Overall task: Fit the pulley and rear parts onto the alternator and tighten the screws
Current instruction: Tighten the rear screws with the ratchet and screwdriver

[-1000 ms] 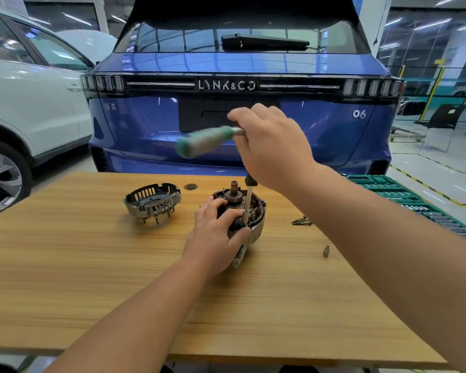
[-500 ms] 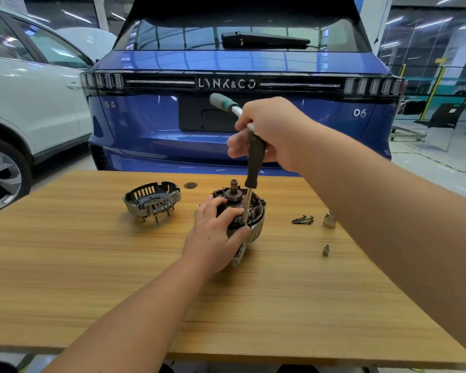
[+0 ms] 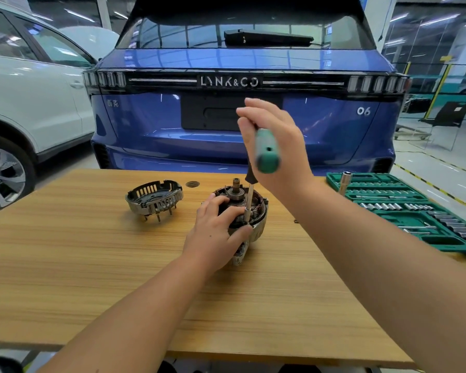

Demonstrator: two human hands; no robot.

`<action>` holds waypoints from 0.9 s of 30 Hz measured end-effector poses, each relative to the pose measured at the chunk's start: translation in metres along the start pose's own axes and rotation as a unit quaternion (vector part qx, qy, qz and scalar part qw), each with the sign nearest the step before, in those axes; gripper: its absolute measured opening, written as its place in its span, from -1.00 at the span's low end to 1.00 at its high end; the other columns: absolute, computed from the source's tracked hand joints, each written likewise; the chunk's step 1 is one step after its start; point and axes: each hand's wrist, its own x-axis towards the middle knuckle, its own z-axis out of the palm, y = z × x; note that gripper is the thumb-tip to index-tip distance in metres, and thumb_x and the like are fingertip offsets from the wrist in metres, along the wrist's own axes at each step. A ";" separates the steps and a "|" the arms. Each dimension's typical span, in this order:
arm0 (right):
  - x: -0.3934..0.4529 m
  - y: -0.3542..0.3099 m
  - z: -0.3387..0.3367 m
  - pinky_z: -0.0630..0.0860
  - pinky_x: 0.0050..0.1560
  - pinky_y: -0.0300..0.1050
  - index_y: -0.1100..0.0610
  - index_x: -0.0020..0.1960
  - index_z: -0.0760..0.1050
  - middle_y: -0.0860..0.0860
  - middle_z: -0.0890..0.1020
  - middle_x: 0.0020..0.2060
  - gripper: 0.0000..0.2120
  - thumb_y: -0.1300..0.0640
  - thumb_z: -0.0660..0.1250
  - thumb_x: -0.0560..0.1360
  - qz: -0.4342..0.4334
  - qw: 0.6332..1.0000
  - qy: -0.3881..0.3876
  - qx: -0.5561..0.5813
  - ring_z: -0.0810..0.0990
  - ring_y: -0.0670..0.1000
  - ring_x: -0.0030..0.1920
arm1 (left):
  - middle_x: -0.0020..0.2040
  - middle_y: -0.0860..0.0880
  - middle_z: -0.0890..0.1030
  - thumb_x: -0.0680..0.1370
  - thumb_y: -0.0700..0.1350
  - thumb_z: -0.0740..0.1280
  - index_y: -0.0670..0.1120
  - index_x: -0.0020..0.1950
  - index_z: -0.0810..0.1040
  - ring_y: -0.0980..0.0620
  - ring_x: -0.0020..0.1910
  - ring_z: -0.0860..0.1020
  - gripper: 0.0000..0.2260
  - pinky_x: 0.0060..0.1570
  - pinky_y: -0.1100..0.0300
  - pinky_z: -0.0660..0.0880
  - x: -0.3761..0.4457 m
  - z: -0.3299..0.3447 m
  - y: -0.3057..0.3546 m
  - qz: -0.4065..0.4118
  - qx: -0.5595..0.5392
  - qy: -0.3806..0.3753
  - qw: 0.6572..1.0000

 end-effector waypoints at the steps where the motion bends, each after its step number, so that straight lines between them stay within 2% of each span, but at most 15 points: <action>1: 0.003 0.001 -0.001 0.46 0.24 -0.04 0.20 0.20 0.64 0.08 0.63 0.23 -0.77 0.19 0.29 0.62 -0.030 0.997 -0.019 -0.062 0.54 0.13 0.25 | 0.51 0.17 0.16 0.56 0.30 0.22 0.28 0.36 0.40 0.22 0.53 -0.10 -0.62 0.33 -0.16 0.32 0.000 0.000 0.000 0.000 -0.002 0.002 1.000; 3: 0.009 0.000 -0.003 0.50 0.02 0.08 0.20 0.24 0.60 0.10 0.64 0.13 -0.71 0.15 0.21 0.61 -0.079 0.980 -0.075 -0.169 0.57 0.19 0.10 | 0.51 0.17 0.16 0.56 0.30 0.22 0.27 0.36 0.41 0.21 0.54 -0.09 -0.62 0.32 -0.17 0.34 0.000 0.001 0.001 -0.001 0.001 0.004 1.000; 5: 0.015 -0.005 -0.005 0.40 -0.17 0.02 0.14 0.34 0.51 0.06 0.57 0.02 -0.58 -0.06 0.07 0.66 -0.103 0.954 -0.139 -0.246 0.51 0.14 -0.10 | 0.51 0.16 0.16 0.57 0.30 0.21 0.26 0.37 0.41 0.19 0.54 -0.09 -0.61 0.31 -0.20 0.35 0.000 0.001 0.001 -0.002 0.006 0.006 1.000; 7: 0.021 -0.010 -0.008 0.26 -0.18 -0.06 0.00 0.45 0.38 -0.04 0.44 -0.01 -0.40 -0.28 -0.12 0.62 -0.096 0.935 -0.199 -0.277 0.40 0.02 -0.14 | 0.52 0.16 0.16 0.57 0.30 0.21 0.24 0.37 0.41 0.19 0.54 -0.09 -0.60 0.32 -0.20 0.35 -0.001 0.002 0.002 -0.002 0.008 0.007 1.000; 9: 0.028 -0.014 -0.012 0.25 -0.18 -0.07 -0.09 0.47 0.35 -0.08 0.42 -0.03 -0.41 -0.30 -0.18 0.62 -0.100 0.920 -0.237 -0.295 0.39 0.00 -0.12 | 0.52 0.15 0.16 0.57 0.30 0.21 0.23 0.38 0.41 0.19 0.53 -0.08 -0.60 0.31 -0.20 0.36 -0.001 0.002 0.001 -0.002 0.008 0.008 1.000; 10: 0.032 -0.015 -0.013 0.26 -0.19 -0.07 -0.10 0.40 0.41 -0.09 0.43 -0.07 -0.46 -0.27 -0.15 0.65 -0.107 0.915 -0.240 -0.306 0.41 0.01 -0.12 | 0.52 0.15 0.16 0.57 0.30 0.21 0.23 0.38 0.41 0.19 0.54 -0.08 -0.60 0.31 -0.19 0.36 -0.001 0.002 0.001 -0.001 0.008 0.008 1.000; 12: 0.041 -0.017 -0.012 0.24 -0.29 -0.10 -0.05 0.11 0.53 -0.08 0.47 -0.19 -0.58 -0.18 -0.06 0.69 -0.097 0.906 -0.242 -0.333 0.46 0.05 -0.17 | 0.52 0.14 0.16 0.57 0.30 0.21 0.24 0.38 0.41 0.18 0.54 -0.08 -0.60 0.30 -0.19 0.38 -0.001 0.001 0.001 0.000 0.009 0.007 1.000; 14: 0.053 -0.018 -0.010 0.20 -0.38 -0.11 0.00 -0.20 0.44 -0.03 0.47 -0.32 -0.62 -0.09 0.02 0.68 -0.020 0.902 -0.282 -0.327 0.45 0.09 -0.28 | 0.52 0.14 0.16 0.57 0.30 0.20 0.24 0.39 0.40 0.16 0.55 -0.09 -0.60 0.31 -0.20 0.38 -0.001 0.001 0.001 0.002 0.012 0.003 1.000; 15: 0.059 -0.019 -0.009 0.21 -0.40 -0.11 0.02 -0.26 0.39 -0.01 0.48 -0.35 -0.63 -0.04 0.06 0.67 0.033 0.902 -0.304 -0.306 0.42 0.09 -0.33 | 0.52 0.14 0.15 0.57 0.30 0.19 0.24 0.39 0.40 0.16 0.55 -0.09 -0.59 0.31 -0.20 0.37 -0.001 0.001 0.001 0.003 0.014 0.002 1.000; 17: 0.068 -0.025 -0.014 0.37 -0.43 -0.13 0.09 -0.23 0.45 0.01 0.59 -0.35 -0.71 0.05 0.15 0.63 0.165 0.904 -0.330 -0.215 0.51 0.06 -0.38 | 0.53 0.14 0.15 0.57 0.30 0.19 0.25 0.39 0.39 0.16 0.56 -0.09 -0.59 0.31 -0.18 0.38 -0.002 0.001 0.001 0.002 0.016 0.000 1.000; 19: 0.070 -0.030 -0.018 0.61 -0.21 -0.13 0.17 -0.06 0.51 0.04 0.71 -0.32 -0.81 0.11 0.19 0.62 0.331 0.890 -0.312 -0.042 0.72 0.04 -0.29 | 0.53 0.15 0.14 0.57 0.31 0.20 0.26 0.39 0.39 0.17 0.55 -0.10 -0.60 0.30 -0.16 0.38 -0.001 0.001 0.001 0.000 0.018 0.000 1.000; 20: 0.067 -0.031 -0.021 0.63 -0.09 -0.04 0.18 0.00 0.51 0.06 0.72 -0.31 -0.82 0.12 0.19 0.63 0.405 0.867 -0.283 0.060 0.75 0.06 -0.22 | 0.53 0.15 0.14 0.57 0.31 0.20 0.26 0.40 0.39 0.17 0.55 -0.10 -0.59 0.30 -0.15 0.38 -0.001 0.001 0.001 -0.001 0.019 -0.001 1.000; 22: 0.057 -0.028 -0.023 0.53 -0.05 0.08 0.15 0.06 0.51 0.04 0.74 -0.25 -0.83 0.10 0.19 0.63 0.495 0.810 -0.221 0.226 0.76 0.07 -0.15 | 0.53 0.15 0.14 0.57 0.31 0.20 0.27 0.40 0.39 0.18 0.55 -0.10 -0.59 0.30 -0.15 0.37 -0.001 0.001 0.001 -0.001 0.018 0.000 1.000; 24: 0.048 -0.026 -0.020 0.46 -0.15 0.05 0.12 0.12 0.49 0.02 0.75 -0.18 -0.83 0.07 0.20 0.63 0.538 0.758 -0.158 0.334 0.73 0.04 -0.15 | 0.53 0.15 0.14 0.57 0.31 0.20 0.26 0.40 0.39 0.17 0.55 -0.10 -0.59 0.31 -0.16 0.36 0.000 0.001 0.000 0.000 0.017 0.003 1.000; 27: 0.041 -0.024 -0.009 0.59 -0.28 -0.09 0.15 0.16 0.45 0.05 0.73 -0.21 -0.84 0.10 0.25 0.62 0.576 0.697 -0.020 0.428 0.68 0.03 -0.21 | 0.53 0.16 0.14 0.58 0.31 0.20 0.25 0.39 0.39 0.19 0.54 -0.10 -0.60 0.32 -0.17 0.35 0.000 0.001 0.000 -0.002 0.018 0.001 1.000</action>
